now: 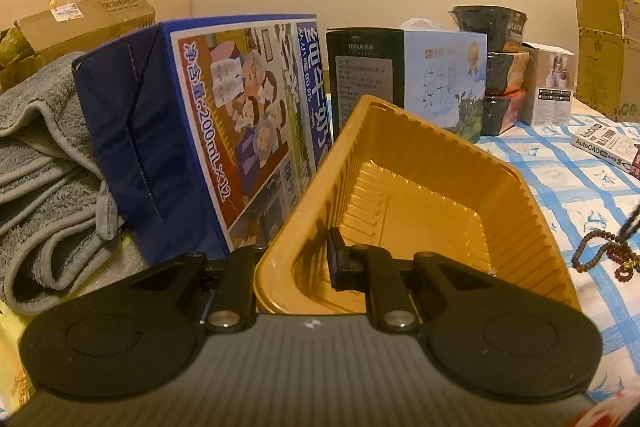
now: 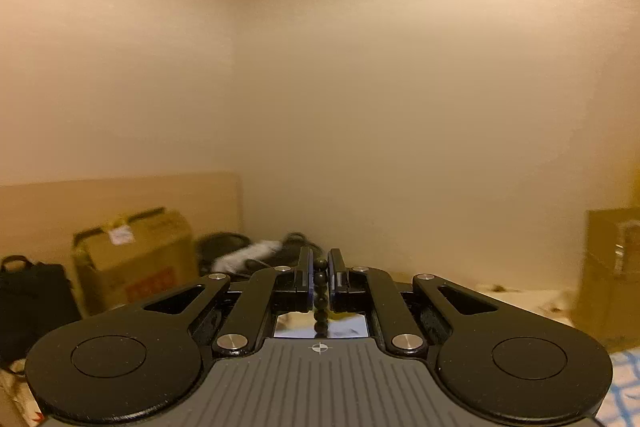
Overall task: Organize jewelry
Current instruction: 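Lift the dark bead strands high with the right tool to untangle them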
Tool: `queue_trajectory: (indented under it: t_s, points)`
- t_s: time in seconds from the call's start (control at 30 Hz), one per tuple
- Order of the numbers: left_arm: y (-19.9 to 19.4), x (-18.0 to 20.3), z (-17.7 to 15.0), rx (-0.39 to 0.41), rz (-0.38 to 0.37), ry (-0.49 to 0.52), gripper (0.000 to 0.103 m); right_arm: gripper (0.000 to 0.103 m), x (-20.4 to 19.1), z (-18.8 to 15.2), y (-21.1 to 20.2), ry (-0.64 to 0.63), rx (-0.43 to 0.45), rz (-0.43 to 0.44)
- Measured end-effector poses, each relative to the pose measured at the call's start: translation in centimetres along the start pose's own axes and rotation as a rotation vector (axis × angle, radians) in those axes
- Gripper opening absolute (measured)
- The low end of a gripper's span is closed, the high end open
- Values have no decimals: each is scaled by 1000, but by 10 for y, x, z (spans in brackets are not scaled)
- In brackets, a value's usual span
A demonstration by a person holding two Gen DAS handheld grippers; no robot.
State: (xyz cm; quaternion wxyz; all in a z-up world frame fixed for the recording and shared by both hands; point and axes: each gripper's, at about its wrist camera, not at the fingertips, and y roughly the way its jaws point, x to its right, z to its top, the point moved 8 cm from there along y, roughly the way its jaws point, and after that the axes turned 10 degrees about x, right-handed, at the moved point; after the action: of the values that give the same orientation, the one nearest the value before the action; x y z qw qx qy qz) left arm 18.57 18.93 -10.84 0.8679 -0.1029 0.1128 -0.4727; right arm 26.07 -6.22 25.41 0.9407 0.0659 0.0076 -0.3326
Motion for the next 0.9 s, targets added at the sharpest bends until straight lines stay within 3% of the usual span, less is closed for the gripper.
queue_trajectory:
  t_s: [0.23,0.6,0.9]
  points:
    - [1,2,5,6,-13,-6,15,7,-24,-19,45,51,-35,73]
    - [1,1,6,5,-19,-5,14,7,-51,-118,87,124,-279,133]
    - [1,1,6,3,-22,-6,14,7,-54,-190,88,217,-436,152]
